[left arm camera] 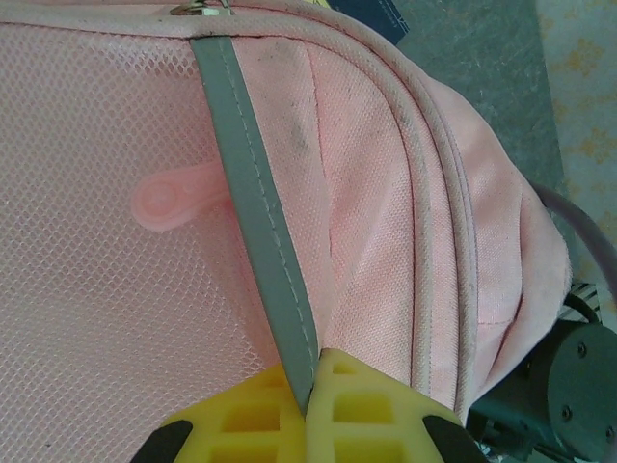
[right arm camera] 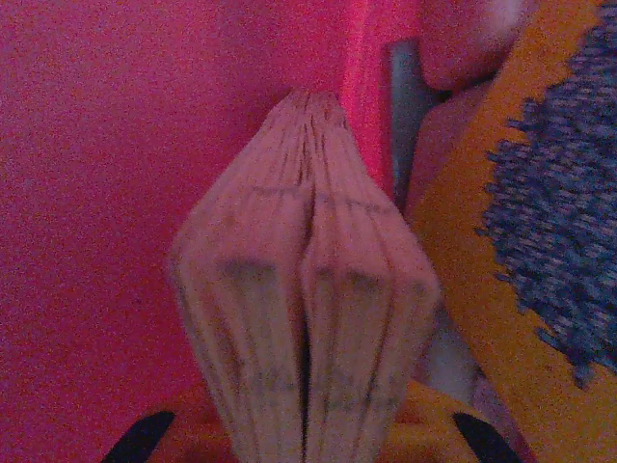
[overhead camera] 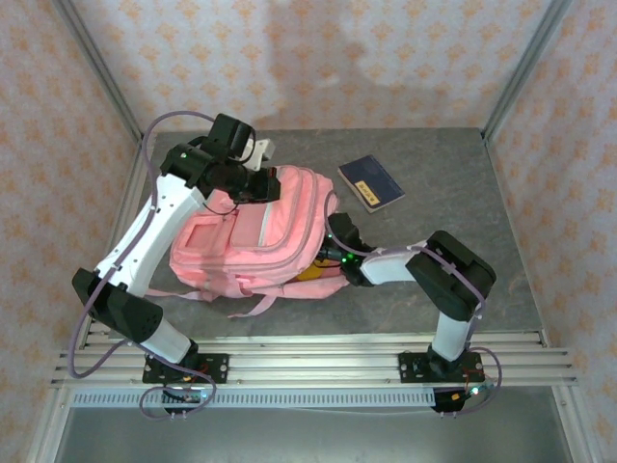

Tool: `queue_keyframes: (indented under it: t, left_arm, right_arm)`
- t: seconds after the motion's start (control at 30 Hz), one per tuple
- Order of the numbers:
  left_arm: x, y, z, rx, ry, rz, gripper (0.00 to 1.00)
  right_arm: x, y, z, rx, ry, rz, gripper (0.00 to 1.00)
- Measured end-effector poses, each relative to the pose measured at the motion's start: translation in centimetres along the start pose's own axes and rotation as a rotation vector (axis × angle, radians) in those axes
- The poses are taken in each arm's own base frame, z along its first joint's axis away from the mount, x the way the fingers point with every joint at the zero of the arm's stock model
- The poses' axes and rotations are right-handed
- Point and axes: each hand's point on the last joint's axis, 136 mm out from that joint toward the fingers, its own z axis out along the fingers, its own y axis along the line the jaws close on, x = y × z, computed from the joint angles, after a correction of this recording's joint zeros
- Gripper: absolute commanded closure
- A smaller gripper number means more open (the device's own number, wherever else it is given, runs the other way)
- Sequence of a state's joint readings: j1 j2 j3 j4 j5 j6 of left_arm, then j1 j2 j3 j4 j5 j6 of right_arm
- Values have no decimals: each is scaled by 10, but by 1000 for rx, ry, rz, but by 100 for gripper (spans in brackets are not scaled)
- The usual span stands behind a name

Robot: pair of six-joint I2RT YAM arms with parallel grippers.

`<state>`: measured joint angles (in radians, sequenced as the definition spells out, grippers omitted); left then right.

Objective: Pack books, pencil case, and school supplies into a backpack

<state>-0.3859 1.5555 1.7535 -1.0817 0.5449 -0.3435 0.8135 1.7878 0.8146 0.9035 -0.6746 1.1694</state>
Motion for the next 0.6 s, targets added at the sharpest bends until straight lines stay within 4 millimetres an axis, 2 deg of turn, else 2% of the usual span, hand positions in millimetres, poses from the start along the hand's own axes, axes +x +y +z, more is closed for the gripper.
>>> queue_keyframes:
  t: [0.17, 0.4, 0.53, 0.6]
  left_arm:
    - [-3, 3, 2, -4, -2, -26, 100]
    - [-13, 20, 5, -51, -27, -81, 100]
    - [-16, 27, 7, -69, -31, -111, 100]
    - [-17, 29, 9, -77, -34, -121, 100]
  right_arm:
    - [-4, 4, 26, 95, -15, -47, 100]
    - [-21, -17, 56, 254, -52, -58, 99]
    - [-23, -23, 67, 301, -69, -60, 86]
    - [-25, -25, 71, 307, -83, -54, 71]
